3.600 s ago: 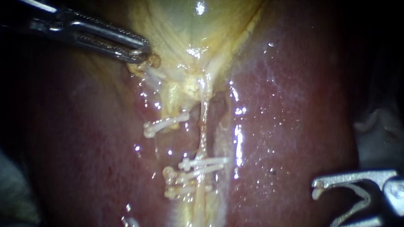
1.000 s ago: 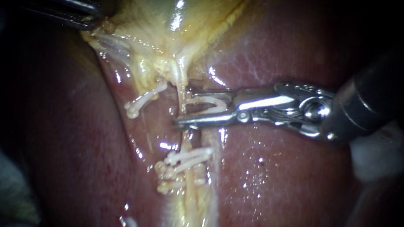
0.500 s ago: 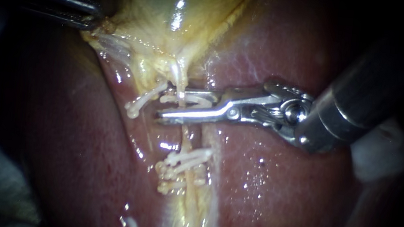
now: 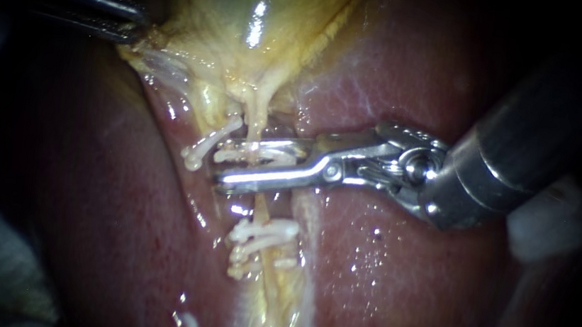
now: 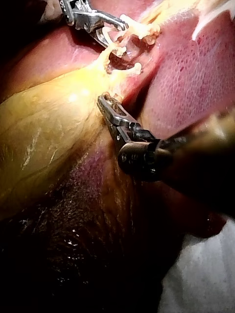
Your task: Clipping third clip right tube
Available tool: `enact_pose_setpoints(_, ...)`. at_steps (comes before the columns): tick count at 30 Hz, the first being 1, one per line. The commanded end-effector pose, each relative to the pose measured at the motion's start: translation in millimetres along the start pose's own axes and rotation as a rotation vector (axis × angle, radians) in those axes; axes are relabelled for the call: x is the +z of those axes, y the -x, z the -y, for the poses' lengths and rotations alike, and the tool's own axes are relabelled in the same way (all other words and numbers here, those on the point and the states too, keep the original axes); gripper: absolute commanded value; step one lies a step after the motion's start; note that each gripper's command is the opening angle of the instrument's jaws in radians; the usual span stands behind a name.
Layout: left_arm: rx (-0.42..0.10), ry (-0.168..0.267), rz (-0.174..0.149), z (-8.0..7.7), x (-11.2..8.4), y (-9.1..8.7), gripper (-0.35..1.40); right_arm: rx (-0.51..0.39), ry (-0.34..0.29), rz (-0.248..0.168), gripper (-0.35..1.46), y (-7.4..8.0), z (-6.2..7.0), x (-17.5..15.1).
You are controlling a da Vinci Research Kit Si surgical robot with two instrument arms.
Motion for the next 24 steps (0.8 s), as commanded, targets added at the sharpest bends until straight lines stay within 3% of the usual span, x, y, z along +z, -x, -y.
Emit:
enact_pose_setpoints(1, 0.000, -0.001, 0.000, 0.0, 0.0, 0.0, -0.35, 0.008, 0.002, -0.001, 0.38, -0.1, 0.0, 0.1)
enact_pose_setpoints(8, -0.001, -0.001, 0.000, 0.0, 0.0, 0.0, -0.35, 0.012, 0.001, -0.003, 0.20, -0.9, 0.1, -0.1)
enact_pose_setpoints(15, -0.001, -0.001, 0.000, 0.0, 0.0, 0.0, -0.35, 0.016, 0.000, -0.005, -0.16, -1.4, 0.2, -0.2)
enact_pose_setpoints(18, -0.001, -0.001, 0.000, 0.0, 0.0, 0.0, -0.35, 0.075, 0.000, -0.005, -0.35, -1.4, 0.3, -0.4)
enact_pose_setpoints(24, -0.001, -0.001, 0.000, 0.0, 0.0, 0.0, -0.35, 0.104, -0.001, -0.004, -0.35, -1.2, 0.2, -0.8)
